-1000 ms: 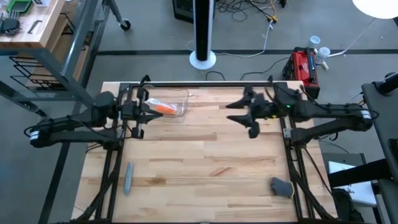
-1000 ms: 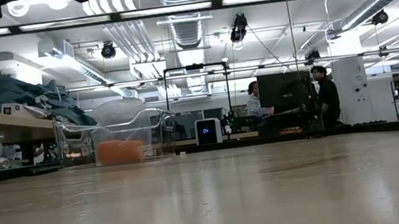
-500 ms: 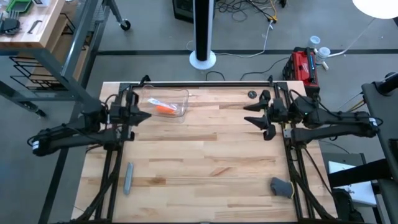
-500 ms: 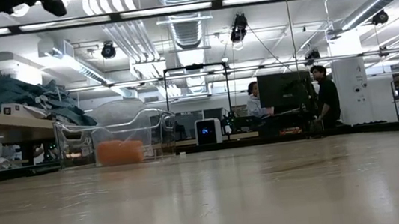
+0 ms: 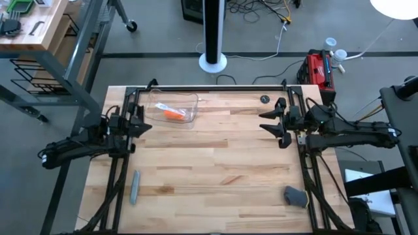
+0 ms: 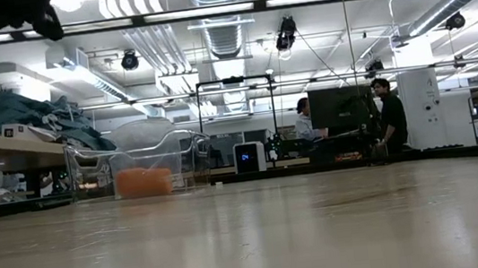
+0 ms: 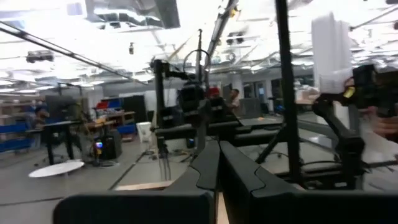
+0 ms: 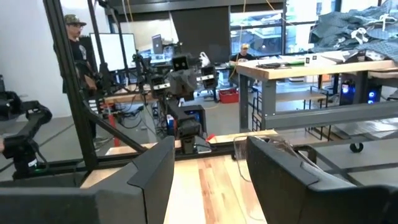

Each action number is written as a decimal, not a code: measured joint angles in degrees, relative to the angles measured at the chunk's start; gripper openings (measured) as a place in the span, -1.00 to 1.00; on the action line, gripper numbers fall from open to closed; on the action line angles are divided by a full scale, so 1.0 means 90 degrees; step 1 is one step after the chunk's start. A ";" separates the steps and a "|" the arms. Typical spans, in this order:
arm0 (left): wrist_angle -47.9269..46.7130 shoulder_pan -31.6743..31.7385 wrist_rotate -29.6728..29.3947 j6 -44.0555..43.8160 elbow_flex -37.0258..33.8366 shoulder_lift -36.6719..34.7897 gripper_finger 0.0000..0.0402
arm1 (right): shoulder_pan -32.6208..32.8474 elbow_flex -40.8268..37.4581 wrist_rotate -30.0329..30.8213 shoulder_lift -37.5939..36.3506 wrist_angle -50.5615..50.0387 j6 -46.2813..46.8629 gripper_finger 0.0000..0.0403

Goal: Roll bandage
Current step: Return to Home Position

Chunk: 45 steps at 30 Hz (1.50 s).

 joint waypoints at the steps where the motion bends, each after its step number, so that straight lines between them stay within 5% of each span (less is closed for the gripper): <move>1: 0.0094 0.0000 -0.0083 -0.0002 -0.0092 -0.0029 -1.00 | -0.0027 -0.0078 -0.0035 -0.0030 0.0070 0.0010 -0.06; 12: -0.0103 0.0000 -0.0197 0.0297 -0.0343 0.0083 -0.99 | -0.0147 -0.0759 -0.0290 -0.0484 0.0674 0.0118 -0.06; 28: -0.0076 0.0000 -0.0156 0.0397 -0.0369 0.0118 -0.98 | -0.0147 -0.2458 -0.0342 -0.3534 0.0704 0.0777 -0.06; 37: 0.0110 0.0000 -0.0220 0.0701 -0.0999 0.0249 -1.00 | -0.0144 -0.3304 -0.0322 -0.3362 0.1239 0.0598 -0.06; 45: -0.0084 0.0010 -0.0552 0.1071 -0.1441 0.0276 -1.00 | -0.0132 -0.3307 -0.0343 -0.3305 0.0401 -0.0100 -0.06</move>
